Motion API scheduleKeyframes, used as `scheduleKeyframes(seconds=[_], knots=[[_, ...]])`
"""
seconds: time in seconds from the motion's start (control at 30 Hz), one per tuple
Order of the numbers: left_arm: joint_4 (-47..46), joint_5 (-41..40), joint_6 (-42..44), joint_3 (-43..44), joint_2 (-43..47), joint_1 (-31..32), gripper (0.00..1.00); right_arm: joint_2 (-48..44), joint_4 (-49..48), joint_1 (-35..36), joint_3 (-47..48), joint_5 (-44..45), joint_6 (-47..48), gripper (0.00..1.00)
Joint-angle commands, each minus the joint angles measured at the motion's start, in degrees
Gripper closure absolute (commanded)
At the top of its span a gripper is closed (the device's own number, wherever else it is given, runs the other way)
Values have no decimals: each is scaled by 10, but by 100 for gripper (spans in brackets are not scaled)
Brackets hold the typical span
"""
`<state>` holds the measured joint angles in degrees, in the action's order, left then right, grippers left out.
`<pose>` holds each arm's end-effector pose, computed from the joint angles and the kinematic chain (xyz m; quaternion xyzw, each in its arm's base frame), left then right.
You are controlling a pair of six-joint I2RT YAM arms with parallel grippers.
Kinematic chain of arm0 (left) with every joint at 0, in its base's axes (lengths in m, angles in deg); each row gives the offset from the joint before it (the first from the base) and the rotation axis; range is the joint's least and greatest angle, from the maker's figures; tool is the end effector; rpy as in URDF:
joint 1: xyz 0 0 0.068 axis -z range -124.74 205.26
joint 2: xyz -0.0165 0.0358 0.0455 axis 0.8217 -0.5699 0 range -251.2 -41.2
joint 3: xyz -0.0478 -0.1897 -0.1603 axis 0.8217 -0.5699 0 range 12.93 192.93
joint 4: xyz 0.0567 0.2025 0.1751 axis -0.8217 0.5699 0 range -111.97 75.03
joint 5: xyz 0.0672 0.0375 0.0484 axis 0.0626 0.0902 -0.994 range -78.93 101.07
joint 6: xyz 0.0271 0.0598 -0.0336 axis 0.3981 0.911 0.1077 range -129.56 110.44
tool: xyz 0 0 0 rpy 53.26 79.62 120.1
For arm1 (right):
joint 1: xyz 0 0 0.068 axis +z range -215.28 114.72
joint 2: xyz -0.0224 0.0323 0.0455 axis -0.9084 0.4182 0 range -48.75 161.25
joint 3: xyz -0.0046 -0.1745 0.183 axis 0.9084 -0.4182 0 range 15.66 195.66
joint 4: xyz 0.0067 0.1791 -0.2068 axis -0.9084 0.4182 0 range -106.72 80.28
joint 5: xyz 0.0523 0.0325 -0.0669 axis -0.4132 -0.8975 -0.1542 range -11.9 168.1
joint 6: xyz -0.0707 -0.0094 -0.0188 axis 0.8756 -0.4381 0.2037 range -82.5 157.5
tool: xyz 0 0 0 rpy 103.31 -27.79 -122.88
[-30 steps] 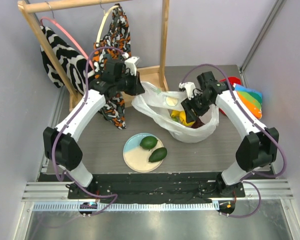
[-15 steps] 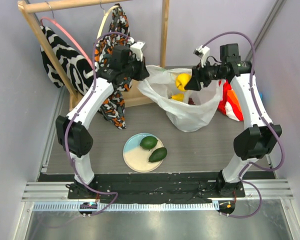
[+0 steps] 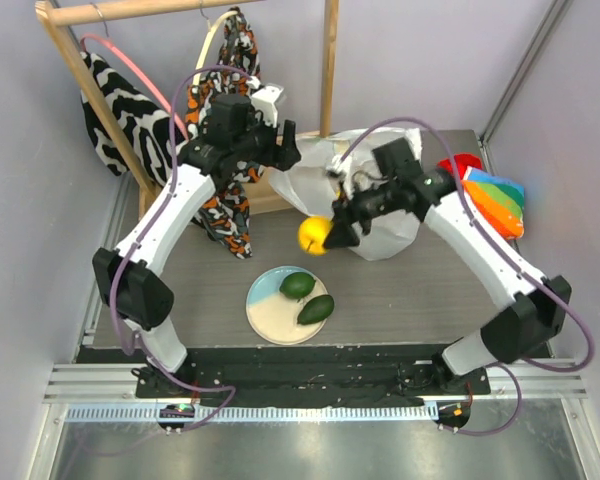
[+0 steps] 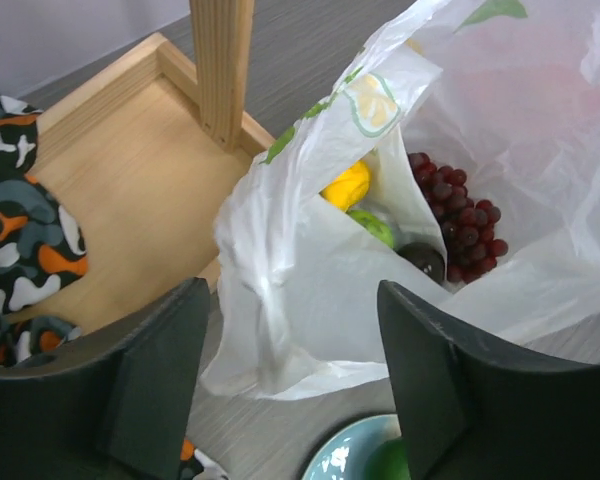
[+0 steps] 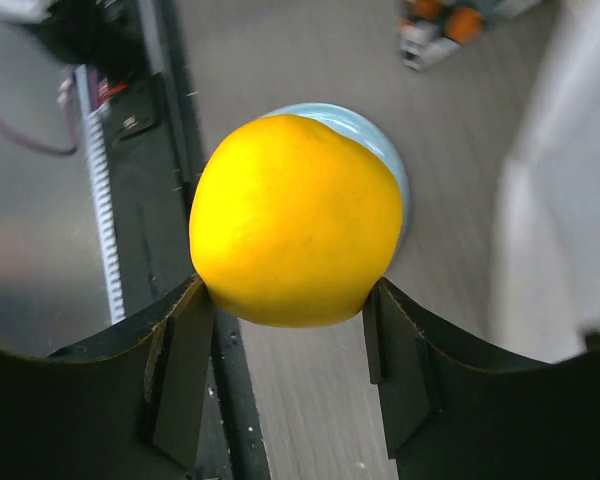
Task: Take the fake fruits out of the plastic bag
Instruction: Take out the fake fruit from the plastic bag, then place the fake fruit on the plate.
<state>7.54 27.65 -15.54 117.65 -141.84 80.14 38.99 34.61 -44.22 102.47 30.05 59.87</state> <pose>0.3901 -0.2003 0.3739 0.2134 0.8125 -0.2582 0.4771 0.3006 0.1648 0.3213 -0.4421 0.7542 0.3819 0.2998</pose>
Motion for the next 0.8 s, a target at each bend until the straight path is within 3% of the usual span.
scheduleKeyframes(seconds=[0.0, 0.2, 0.33, 0.6, 0.77], knots=[[11, -35, 9, -18, 58, 0, 24, -57, -9, 120, -29, 57, 64, 61], [12, -96, 4, -64, 151, -14, 15, 37, 4, 230, -23, 112, 136, 62], [9, -88, 4, -87, 200, -68, 15, 117, -18, 285, 31, 162, 154, 63], [1, -30, -27, -159, 279, -136, 15, 247, -15, 326, 143, 227, 188, 62], [-5, -7, -42, -187, 304, -146, 16, 284, -11, 335, 144, 263, 201, 60]])
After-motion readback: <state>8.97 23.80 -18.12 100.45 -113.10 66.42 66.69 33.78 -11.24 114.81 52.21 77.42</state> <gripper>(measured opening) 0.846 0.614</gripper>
